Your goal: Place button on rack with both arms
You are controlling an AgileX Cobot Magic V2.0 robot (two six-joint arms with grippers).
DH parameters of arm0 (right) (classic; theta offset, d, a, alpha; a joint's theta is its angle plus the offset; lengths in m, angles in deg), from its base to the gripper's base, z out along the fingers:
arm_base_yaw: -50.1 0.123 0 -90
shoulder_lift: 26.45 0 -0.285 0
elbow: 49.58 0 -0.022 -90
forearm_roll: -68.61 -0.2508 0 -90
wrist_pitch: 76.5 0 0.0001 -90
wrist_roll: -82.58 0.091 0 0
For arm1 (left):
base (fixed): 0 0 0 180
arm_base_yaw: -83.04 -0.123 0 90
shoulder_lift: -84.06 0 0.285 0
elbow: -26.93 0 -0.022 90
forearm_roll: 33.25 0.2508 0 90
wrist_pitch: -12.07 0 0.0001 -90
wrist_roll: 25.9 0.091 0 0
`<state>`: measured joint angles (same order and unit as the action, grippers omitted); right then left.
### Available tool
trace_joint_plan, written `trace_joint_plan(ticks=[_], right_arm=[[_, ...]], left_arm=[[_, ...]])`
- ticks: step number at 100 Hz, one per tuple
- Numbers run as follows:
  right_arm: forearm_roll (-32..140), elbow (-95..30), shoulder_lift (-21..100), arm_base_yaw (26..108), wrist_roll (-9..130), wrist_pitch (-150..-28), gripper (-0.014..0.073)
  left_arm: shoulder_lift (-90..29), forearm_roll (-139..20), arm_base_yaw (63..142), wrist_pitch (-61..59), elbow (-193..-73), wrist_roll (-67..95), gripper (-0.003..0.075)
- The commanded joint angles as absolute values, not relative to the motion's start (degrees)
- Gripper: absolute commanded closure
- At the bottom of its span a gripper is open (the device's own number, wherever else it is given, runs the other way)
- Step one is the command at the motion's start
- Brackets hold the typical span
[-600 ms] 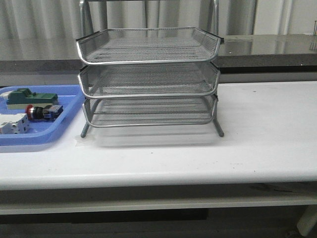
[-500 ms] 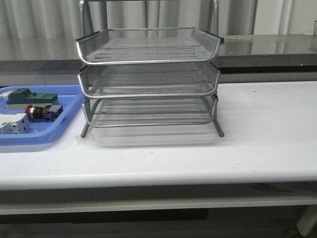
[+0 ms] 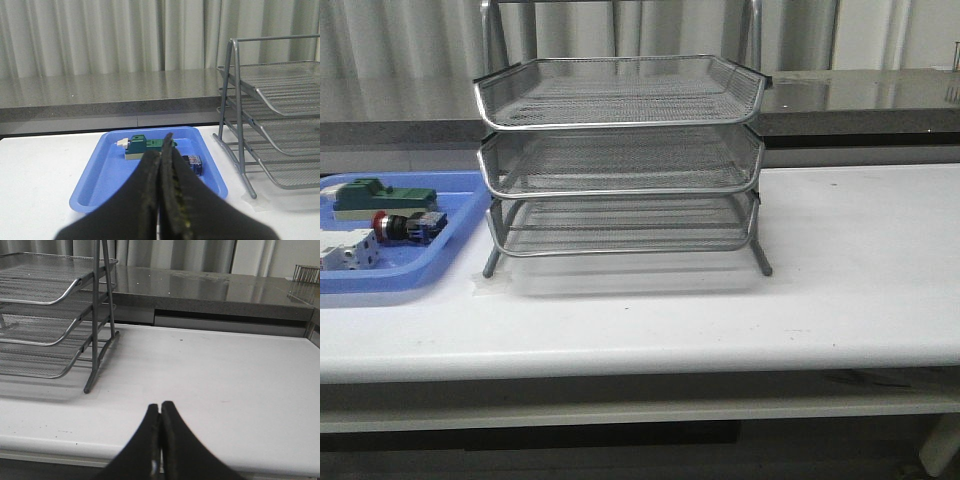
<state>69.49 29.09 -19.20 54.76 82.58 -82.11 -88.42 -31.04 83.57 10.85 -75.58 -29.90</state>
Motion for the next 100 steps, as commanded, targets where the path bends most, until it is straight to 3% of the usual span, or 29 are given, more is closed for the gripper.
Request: trace_joint_plan(ticks=[1,26,51,100], right_arm=[[70.3,29.2,-20.0,54.4,82.6,-77.2,0.0659],[70.2,28.9,-20.0,54.4,82.6,-71.8,0.0659],[69.8,19.4,-15.6,54.4,82.6,-82.7,0.0659],[59.8,-9.1,18.9,54.4,82.6,-100.6,0.0659]], left_arm=[[-90.2,-31.1,84.1,15.4,-73.8,-30.5,0.0741],[-90.2,-31.1,84.1,15.4,-73.8,-30.5,0.0741],[-90.2,-31.1,84.1,15.4,-73.8,-30.5,0.0741],[-90.2,-31.1,84.1,15.4,-73.8,-30.5,0.0741]])
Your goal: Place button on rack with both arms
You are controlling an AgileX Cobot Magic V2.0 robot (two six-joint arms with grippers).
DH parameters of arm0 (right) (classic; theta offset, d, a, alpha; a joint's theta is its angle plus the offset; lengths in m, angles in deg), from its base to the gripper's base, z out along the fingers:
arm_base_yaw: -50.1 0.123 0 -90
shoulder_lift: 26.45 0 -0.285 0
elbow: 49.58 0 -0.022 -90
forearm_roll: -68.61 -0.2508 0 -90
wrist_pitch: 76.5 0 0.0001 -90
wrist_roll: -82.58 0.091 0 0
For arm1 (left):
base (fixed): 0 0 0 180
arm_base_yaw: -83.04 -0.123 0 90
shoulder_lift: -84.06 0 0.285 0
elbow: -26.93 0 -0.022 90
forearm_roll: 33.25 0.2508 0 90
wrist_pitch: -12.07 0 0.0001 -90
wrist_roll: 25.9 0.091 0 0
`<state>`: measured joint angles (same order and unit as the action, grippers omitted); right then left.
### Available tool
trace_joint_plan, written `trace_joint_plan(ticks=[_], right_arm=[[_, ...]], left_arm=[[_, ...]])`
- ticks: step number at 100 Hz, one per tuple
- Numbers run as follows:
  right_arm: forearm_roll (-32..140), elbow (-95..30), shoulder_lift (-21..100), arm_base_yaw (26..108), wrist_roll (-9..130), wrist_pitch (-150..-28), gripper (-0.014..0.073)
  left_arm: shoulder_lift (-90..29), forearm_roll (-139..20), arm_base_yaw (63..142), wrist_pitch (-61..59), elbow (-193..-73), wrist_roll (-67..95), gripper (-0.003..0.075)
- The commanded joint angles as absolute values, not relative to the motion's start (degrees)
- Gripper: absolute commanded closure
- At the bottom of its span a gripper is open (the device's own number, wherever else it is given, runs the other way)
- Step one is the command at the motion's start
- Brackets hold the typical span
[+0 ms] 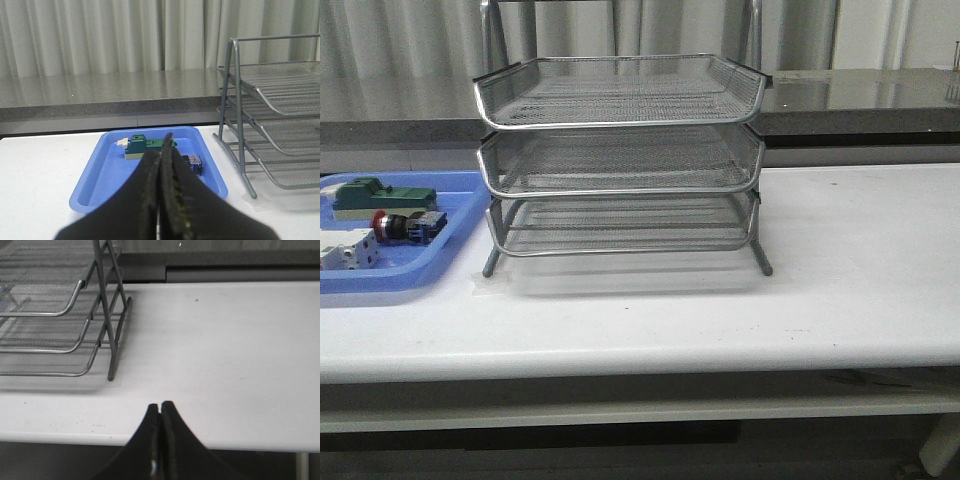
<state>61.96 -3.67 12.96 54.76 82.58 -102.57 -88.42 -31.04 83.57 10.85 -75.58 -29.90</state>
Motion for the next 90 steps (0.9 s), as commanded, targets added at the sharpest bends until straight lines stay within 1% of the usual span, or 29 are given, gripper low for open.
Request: trace_joint_plan(ticks=[1,10,28,45,49,53,56,66,73,79,90], right_arm=[[59.6,-9.6,19.7,54.4,82.6,-100.6,0.0659],[57.6,-12.0,24.3,54.4,82.6,-100.3,0.0659],[54.3,-13.1,31.2,54.4,82.6,-95.5,0.0659],[47.9,-13.1,36.6,54.4,82.6,-96.6,0.0648],[46.3,-13.1,37.9,54.4,82.6,-97.4,0.0618],[44.1,-13.1,39.1,54.4,82.6,-98.0,0.0569],[42.8,-13.1,39.8,54.4,82.6,-98.5,0.0526],[38.7,-13.1,42.2,54.5,82.2,-99.5,0.0337],[36.5,-13.1,43.5,55.0,81.7,-99.4,0.0246],[35.0,-13.1,44.7,55.9,81.1,-98.6,0.0216],[31.3,-13.1,47.2,58.1,78.7,-95.9,0.0218]], left_arm=[[-90.2,-31.1,84.1,15.4,-73.8,-30.5,0.0741],[-90.2,-31.1,84.1,15.4,-73.8,-30.5,0.0741],[-90.2,-31.1,84.1,15.4,-73.8,-30.5,0.0741],[-90.2,-31.1,84.1,15.4,-73.8,-30.5,0.0741],[-90.2,-31.1,84.1,15.4,-73.8,-30.5,0.0741],[-90.2,-31.1,84.1,15.4,-73.8,-30.5,0.0741],[-90.2,-31.1,84.1,15.4,-73.8,-30.5,0.0741],[-90.2,-31.1,84.1,15.4,-73.8,-30.5,0.0741],[-90.2,-31.1,84.1,15.4,-73.8,-30.5,0.0741],[-90.2,-31.1,84.1,15.4,-73.8,-30.5,0.0741],[-90.2,-31.1,84.1,15.4,-73.8,-30.5,0.0741]])
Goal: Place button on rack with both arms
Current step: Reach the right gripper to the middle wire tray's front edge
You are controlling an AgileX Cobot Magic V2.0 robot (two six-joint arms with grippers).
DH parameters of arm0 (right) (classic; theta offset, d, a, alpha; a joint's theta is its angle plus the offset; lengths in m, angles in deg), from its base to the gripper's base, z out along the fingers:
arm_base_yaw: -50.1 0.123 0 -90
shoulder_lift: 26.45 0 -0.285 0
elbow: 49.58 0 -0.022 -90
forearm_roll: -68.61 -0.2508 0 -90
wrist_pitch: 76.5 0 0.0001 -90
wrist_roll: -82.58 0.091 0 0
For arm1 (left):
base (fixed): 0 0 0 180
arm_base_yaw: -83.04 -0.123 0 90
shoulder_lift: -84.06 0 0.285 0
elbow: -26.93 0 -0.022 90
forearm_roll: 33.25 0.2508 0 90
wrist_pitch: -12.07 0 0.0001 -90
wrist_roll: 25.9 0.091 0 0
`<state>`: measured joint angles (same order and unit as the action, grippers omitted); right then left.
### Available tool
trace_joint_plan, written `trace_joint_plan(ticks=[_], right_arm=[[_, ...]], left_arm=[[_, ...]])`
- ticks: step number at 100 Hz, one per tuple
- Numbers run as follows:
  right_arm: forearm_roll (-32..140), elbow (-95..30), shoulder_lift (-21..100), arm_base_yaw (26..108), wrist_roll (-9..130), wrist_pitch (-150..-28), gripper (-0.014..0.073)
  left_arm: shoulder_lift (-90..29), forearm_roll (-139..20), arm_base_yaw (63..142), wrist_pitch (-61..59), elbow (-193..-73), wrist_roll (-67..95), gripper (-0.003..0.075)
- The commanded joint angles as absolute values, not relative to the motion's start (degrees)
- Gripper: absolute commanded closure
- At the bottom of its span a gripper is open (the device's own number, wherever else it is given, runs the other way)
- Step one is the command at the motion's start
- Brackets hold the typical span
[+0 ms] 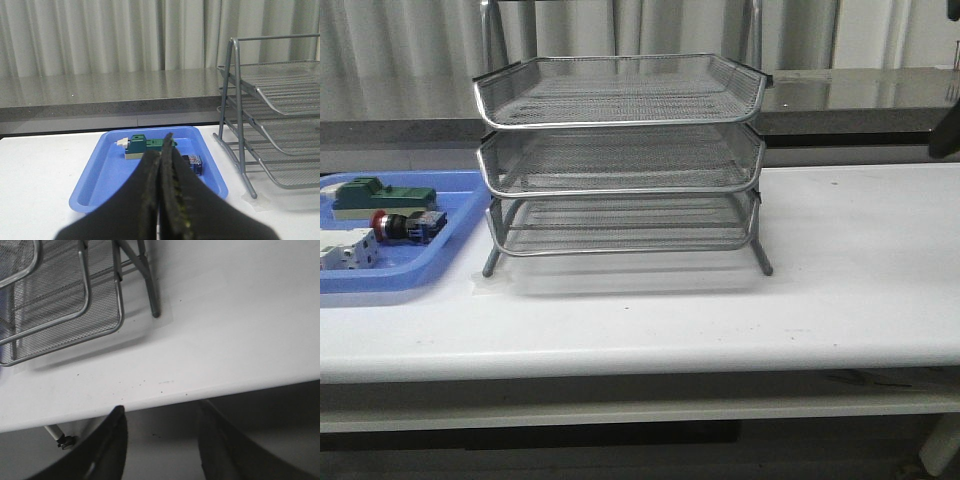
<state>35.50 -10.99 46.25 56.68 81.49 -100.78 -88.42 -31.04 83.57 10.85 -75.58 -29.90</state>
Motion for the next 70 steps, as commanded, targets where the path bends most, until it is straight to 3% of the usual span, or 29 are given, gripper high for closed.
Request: trace_joint_plan(ticks=[1,22,70], right_arm=[[31.0,-13.1,47.4,58.5,78.5,-95.5,0.0218],[21.1,-15.2,54.4,62.6,70.8,-91.4,0.0218],[5.4,-31.6,72.3,63.1,56.8,-96.0,0.0218]], left_arm=[[-90.2,-31.1,84.1,15.4,-73.8,-30.5,0.0741],[-90.2,-31.1,84.1,15.4,-73.8,-30.5,0.0741],[-90.2,-31.1,84.1,15.4,-73.8,-30.5,0.0741]])
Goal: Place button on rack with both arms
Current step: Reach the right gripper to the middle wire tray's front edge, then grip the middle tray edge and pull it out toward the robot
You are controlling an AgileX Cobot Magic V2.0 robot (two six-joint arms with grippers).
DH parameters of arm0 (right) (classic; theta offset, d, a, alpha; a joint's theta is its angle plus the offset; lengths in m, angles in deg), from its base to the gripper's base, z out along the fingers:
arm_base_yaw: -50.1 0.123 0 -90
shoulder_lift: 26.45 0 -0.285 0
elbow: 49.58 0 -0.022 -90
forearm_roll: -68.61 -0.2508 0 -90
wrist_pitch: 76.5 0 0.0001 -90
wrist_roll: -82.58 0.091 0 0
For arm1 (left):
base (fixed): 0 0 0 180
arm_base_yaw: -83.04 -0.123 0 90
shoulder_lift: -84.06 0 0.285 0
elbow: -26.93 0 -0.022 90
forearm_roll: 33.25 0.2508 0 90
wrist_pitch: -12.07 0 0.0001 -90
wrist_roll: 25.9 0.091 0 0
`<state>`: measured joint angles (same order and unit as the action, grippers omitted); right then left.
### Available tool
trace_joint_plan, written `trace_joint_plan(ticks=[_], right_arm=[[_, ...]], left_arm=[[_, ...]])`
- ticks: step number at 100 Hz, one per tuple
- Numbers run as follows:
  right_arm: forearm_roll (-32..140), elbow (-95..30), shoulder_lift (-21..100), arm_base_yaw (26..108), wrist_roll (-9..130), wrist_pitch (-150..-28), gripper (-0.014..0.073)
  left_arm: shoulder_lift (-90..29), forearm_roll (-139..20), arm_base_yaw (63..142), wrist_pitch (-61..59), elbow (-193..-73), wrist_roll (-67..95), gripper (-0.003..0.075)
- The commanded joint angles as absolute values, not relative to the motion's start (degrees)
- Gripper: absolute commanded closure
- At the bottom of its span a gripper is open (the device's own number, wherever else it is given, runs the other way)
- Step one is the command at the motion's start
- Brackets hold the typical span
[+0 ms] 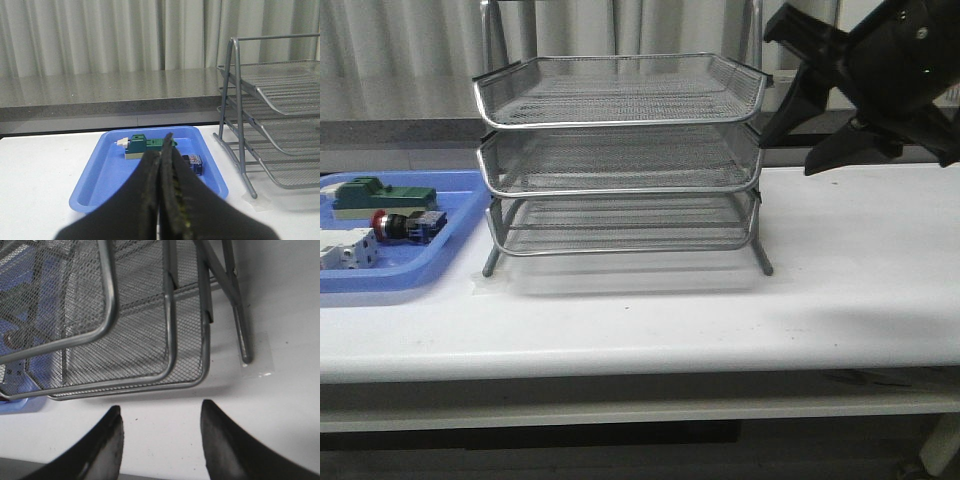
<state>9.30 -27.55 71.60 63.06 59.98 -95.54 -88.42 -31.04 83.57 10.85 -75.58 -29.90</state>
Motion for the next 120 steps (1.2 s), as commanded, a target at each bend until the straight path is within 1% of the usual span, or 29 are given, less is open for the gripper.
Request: trace_joint_plan(ticks=[1,31,62,70,89,98,104,120], right_arm=[[5.2,-31.8,72.7,63.1,56.6,-96.2,0.0218],[-1.6,-38.5,81.6,63.1,51.8,-99.7,0.0218],[-8.7,-40.6,85.2,63.1,45.0,-100.4,0.0227],[-9.5,-40.6,85.5,63.1,44.4,-101.0,0.0271],[-9.7,-40.5,85.5,63.1,44.4,-101.0,0.0451],[-9.7,-40.5,85.5,63.1,44.4,-101.0,0.0515],[-9.7,-40.5,85.5,63.1,44.4,-101.2,0.0542],[-8.3,-40.4,85.5,63.1,44.4,-102.7,0.0548]], left_arm=[[-90.2,-31.1,84.1,15.4,-73.8,-30.5,0.0741],[-90.2,-31.1,84.1,15.4,-73.8,-30.5,0.0741],[-90.2,-31.1,84.1,15.4,-73.8,-30.5,0.0741],[-90.2,-31.1,84.1,15.4,-73.8,-30.5,0.0741],[-90.2,-31.1,84.1,15.4,-73.8,-30.5,0.0741],[-90.2,-31.1,84.1,15.4,-73.8,-30.5,0.0741],[-90.2,-31.1,84.1,15.4,-73.8,-30.5,0.0741],[-90.2,-31.1,84.1,15.4,-73.8,-30.5,0.0741]])
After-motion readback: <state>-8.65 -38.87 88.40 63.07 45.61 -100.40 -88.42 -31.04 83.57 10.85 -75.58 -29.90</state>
